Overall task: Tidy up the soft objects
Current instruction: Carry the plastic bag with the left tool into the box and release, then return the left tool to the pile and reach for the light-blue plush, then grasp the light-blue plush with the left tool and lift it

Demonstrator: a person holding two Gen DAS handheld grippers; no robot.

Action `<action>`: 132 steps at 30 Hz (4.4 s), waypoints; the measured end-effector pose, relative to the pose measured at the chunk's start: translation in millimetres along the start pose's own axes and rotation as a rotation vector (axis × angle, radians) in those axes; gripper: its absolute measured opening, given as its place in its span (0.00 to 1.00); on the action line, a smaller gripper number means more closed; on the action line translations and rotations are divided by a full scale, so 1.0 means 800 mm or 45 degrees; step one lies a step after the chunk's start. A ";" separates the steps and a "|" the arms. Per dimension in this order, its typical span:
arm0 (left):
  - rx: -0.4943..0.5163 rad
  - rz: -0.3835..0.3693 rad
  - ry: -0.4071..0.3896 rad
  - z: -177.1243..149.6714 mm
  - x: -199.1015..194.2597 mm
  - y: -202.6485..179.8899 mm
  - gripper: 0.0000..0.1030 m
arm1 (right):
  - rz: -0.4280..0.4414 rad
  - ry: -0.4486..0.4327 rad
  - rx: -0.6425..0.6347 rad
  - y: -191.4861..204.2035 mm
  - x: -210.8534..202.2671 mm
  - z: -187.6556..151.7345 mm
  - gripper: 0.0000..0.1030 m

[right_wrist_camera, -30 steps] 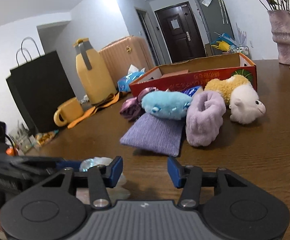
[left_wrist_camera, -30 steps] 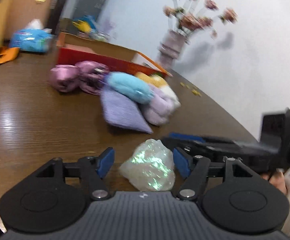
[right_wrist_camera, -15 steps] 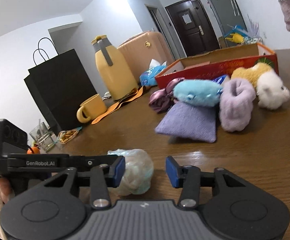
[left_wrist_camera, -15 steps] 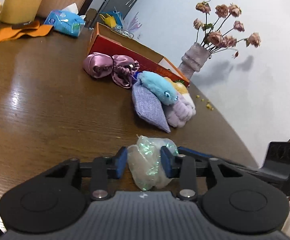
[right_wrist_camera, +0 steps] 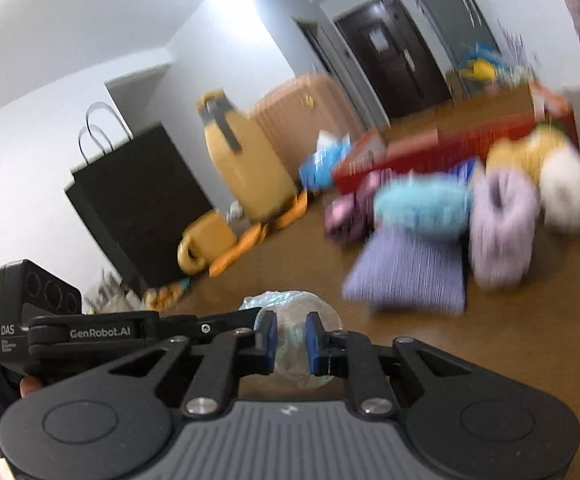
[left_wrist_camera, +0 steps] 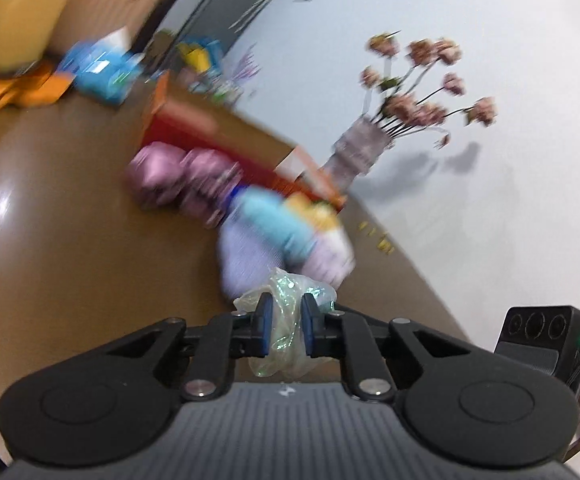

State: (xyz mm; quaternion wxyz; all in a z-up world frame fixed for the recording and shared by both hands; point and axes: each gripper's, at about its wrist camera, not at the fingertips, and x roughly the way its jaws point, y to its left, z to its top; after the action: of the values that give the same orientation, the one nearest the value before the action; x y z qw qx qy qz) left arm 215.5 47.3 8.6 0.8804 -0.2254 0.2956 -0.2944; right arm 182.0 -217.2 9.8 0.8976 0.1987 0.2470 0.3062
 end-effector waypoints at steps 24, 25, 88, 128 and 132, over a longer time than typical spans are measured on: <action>0.032 0.467 0.357 0.317 0.457 0.105 0.27 | -0.399 0.320 0.409 -0.345 0.355 0.313 0.13; 0.051 0.463 0.346 0.318 0.452 0.103 0.36 | -0.402 0.315 0.408 -0.343 0.354 0.314 0.15; 0.540 0.692 -0.265 -0.049 -0.065 -0.085 1.00 | -0.664 -0.279 -0.414 0.008 -0.145 -0.043 0.88; 0.002 0.219 0.135 -0.033 0.016 -0.016 0.26 | -0.397 -0.105 -0.191 -0.033 -0.051 -0.015 0.50; 0.042 0.305 0.101 -0.047 -0.005 -0.012 0.42 | -0.297 -0.041 -0.193 -0.011 -0.037 -0.025 0.50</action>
State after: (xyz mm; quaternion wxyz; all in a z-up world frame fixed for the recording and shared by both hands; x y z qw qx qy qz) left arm 184.9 34.7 -11.7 0.9005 -0.1621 0.3501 -0.2007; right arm 154.3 -238.8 -0.9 0.9434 0.1052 0.2303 0.2144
